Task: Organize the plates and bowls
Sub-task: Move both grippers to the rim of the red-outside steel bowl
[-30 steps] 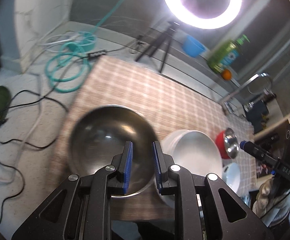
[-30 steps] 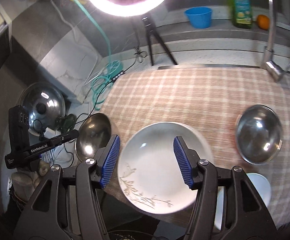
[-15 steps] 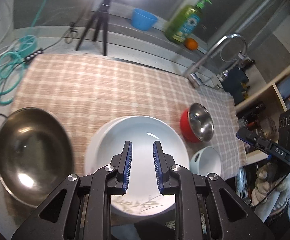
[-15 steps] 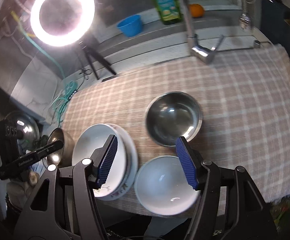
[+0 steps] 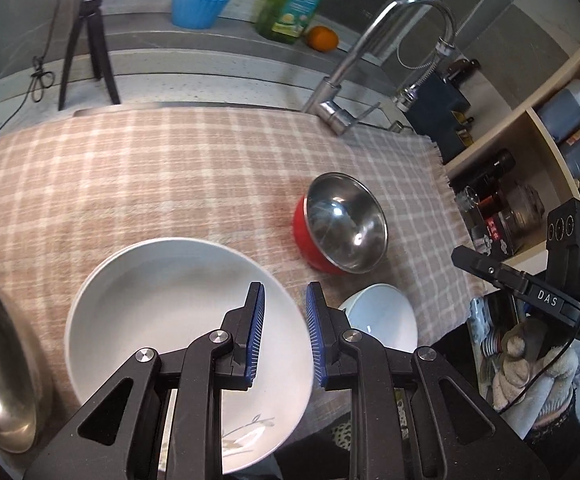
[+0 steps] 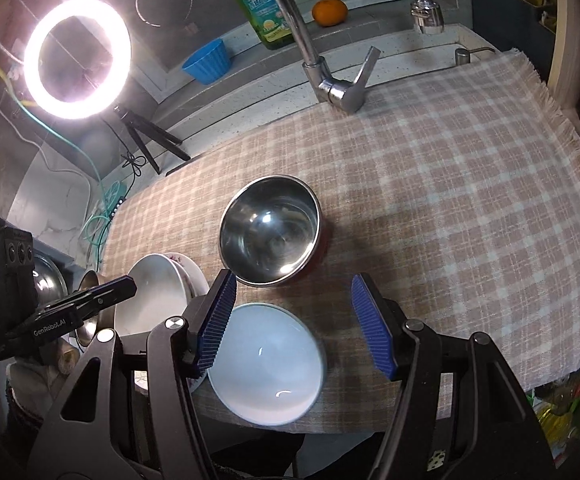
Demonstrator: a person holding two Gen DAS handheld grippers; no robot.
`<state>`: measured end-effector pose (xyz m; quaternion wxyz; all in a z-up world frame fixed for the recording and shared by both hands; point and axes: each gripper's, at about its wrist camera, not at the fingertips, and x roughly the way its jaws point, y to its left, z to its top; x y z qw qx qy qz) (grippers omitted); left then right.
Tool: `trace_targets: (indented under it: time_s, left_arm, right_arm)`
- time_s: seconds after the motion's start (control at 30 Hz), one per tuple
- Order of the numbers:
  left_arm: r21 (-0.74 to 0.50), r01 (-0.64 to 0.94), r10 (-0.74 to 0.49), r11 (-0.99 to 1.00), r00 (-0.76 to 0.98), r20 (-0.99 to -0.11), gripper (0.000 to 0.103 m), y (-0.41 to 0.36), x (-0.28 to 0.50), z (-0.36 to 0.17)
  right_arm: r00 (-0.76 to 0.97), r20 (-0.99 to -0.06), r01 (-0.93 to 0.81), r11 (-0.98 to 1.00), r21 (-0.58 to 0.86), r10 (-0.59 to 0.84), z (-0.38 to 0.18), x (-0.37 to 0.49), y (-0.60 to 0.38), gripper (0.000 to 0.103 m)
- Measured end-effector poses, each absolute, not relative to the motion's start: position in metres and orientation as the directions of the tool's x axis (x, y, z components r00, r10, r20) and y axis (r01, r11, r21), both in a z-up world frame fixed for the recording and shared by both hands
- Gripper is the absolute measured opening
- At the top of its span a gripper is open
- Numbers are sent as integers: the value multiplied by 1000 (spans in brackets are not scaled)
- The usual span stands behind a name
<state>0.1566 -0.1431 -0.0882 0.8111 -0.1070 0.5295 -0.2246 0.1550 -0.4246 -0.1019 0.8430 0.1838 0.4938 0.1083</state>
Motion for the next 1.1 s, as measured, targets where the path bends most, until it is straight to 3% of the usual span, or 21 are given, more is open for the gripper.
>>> trace_targets:
  time_s: [0.47, 0.77, 0.8, 0.9, 1.1]
  left_arm:
    - [-434, 255, -496, 864, 279, -823, 20, -175, 189, -106]
    - [-433, 247, -489, 867, 253, -835, 20, -191, 208, -118]
    - [-429, 246, -485, 869, 252, -838, 20, -192, 209, -119]
    - [-415, 242, -470, 877, 248, -847, 20, -198, 215, -125]
    - [-401, 232, -452, 886, 247, -857, 19, -203, 224, -132]
  right_arm:
    - [565, -747, 38, 894, 446, 349, -106, 155, -451, 63]
    - [517, -792, 6, 923, 384, 326, -113, 177, -446, 63]
    - [507, -793, 0, 920, 393, 339, -116, 180, -444, 62]
    - [465, -802, -9, 908, 420, 375, -129, 193, -440, 46]
    - [408, -814, 0, 892, 453, 414, -152, 211, -432, 38]
